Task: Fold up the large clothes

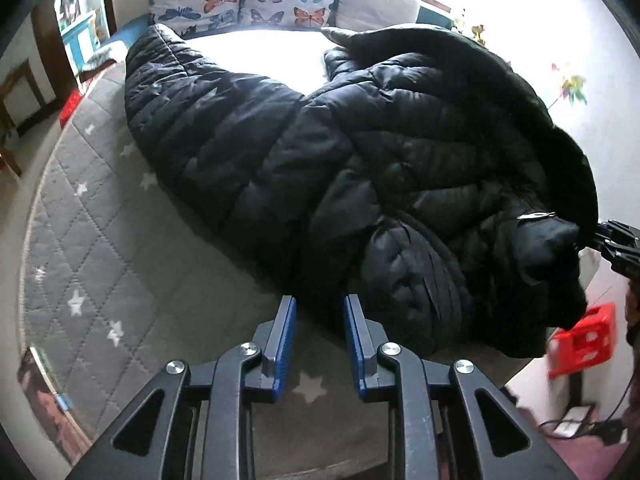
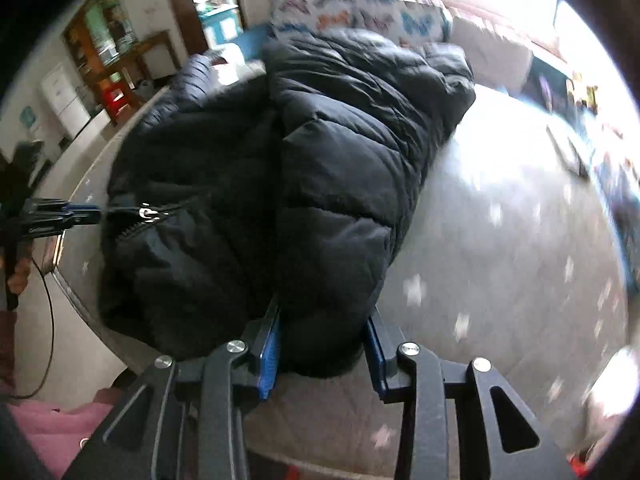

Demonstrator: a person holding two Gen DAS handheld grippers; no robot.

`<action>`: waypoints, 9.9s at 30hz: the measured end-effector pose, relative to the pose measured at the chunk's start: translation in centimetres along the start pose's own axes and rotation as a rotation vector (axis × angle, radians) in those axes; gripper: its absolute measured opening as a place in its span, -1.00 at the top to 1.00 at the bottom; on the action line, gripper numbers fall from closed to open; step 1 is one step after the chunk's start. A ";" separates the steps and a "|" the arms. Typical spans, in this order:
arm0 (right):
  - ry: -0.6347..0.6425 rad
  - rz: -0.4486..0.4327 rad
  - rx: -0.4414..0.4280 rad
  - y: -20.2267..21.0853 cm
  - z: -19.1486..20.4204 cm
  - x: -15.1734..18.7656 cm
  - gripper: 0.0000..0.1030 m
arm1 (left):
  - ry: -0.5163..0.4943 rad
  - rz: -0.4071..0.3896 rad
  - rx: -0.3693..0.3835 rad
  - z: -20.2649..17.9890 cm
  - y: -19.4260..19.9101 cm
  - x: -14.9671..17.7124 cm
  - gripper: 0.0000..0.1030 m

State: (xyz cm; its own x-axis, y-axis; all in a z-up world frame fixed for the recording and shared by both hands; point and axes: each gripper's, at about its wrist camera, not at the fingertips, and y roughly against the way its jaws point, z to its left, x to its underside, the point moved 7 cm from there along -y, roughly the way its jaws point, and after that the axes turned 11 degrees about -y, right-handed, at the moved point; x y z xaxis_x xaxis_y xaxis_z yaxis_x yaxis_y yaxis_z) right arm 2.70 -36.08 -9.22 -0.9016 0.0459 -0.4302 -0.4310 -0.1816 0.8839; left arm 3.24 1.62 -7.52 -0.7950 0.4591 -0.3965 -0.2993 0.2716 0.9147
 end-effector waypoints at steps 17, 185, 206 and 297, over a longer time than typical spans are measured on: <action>0.253 -0.117 0.116 3.9 5.0 -8.0 -0.19 | 0.014 -0.037 -0.057 2.3 2.3 -4.5 0.19; -0.264 0.107 -0.101 1.0 -11.9 -7.1 -0.22 | 0.228 -0.131 -0.093 3.9 3.0 -9.7 -0.79; -0.597 0.029 -0.423 -3.2 -13.2 0.3 -0.24 | 0.557 -0.160 0.267 1.4 -4.8 -0.5 -0.26; 0.394 0.287 -0.311 -6.8 12.7 3.0 0.08 | 0.334 -0.151 0.192 15.0 -9.8 -19.0 0.31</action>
State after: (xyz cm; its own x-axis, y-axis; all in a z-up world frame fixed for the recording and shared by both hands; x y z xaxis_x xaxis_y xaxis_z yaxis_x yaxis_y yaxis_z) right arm 2.48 -22.24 -14.19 -0.8731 -0.4060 -0.2701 -0.0867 -0.4160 0.9052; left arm 29.20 2.88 -10.14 -0.8869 0.1107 -0.4485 -0.3468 0.4818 0.8047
